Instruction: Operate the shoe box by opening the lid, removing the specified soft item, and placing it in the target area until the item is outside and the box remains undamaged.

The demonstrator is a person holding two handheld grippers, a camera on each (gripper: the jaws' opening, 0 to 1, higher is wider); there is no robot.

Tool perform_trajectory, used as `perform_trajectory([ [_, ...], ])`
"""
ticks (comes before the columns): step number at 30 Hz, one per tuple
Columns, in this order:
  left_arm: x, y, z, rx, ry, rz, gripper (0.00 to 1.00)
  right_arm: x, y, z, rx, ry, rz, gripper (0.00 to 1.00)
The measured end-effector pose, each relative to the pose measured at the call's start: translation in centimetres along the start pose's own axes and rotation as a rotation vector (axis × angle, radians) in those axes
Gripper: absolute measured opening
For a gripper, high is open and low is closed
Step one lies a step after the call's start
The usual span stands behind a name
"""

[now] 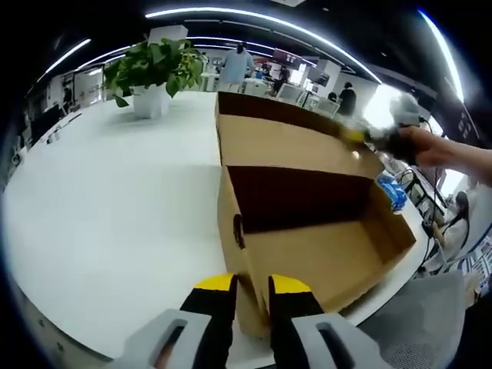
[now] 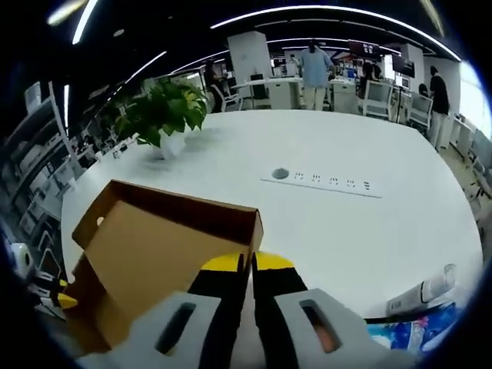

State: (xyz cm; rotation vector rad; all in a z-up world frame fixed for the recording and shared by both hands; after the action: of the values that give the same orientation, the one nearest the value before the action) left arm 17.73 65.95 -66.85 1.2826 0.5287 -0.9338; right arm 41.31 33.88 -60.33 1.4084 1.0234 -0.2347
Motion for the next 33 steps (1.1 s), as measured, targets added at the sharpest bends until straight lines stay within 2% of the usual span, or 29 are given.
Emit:
perform_trajectory([
  [17,0.1,-0.1,0.0,-0.005,-0.003,0.008,0.16,-5.5,0.3,-1.8,-0.101,-0.017,0.118,0.01],
  [27,0.2,-0.1,-0.1,-0.005,-0.003,0.006,0.17,-8.0,-0.7,-2.9,-0.149,-0.037,0.17,0.01],
  [33,0.2,-0.1,0.0,-0.009,-0.004,0.007,0.17,-9.3,-1.7,-3.2,-0.147,-0.039,0.2,0.0],
])
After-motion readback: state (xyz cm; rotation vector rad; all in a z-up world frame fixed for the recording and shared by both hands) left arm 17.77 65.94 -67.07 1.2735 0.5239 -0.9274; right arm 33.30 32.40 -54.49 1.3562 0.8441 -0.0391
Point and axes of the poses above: the point that each gripper's makers call its tool centre point, and the gripper's own axes: x roughly forward along the fingers, z roughly to its right, y roughly out of its top, the point moved 9 cm from there along -x, roughly backward along the fingers, and after that the axes turned 9 degrees about -z, right-handed, at the moved point
